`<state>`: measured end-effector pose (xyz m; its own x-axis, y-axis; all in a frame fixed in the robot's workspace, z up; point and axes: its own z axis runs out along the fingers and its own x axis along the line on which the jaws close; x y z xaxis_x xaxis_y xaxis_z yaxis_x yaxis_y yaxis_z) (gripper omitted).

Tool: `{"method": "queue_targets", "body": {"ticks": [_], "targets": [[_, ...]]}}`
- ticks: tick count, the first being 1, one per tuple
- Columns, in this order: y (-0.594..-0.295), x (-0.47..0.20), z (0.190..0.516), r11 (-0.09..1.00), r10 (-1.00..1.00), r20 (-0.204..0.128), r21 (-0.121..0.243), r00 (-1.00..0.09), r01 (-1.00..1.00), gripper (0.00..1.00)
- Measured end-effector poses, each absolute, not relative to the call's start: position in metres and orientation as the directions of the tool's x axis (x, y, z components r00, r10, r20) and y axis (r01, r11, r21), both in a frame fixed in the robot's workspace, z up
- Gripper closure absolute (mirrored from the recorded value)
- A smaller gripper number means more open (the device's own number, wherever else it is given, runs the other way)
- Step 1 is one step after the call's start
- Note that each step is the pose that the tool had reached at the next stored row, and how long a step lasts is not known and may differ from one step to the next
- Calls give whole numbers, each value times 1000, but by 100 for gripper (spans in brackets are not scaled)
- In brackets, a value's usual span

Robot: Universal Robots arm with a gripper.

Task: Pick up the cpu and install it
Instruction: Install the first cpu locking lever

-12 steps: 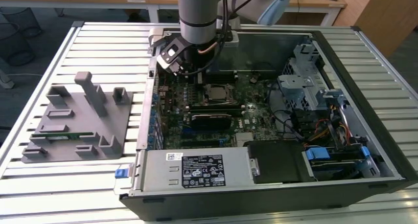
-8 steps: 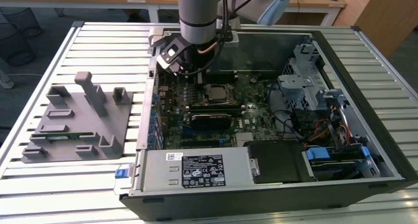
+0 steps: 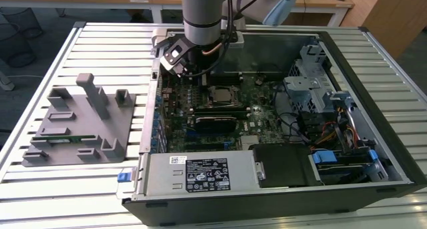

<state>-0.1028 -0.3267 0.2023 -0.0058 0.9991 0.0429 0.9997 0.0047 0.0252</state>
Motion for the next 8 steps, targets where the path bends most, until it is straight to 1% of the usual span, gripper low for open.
{"method": "queue_targets", "body": {"ticks": [8], "targets": [[-327, -103, 202, 5, 999, 43, 25, -6, 1000, 89]]}}
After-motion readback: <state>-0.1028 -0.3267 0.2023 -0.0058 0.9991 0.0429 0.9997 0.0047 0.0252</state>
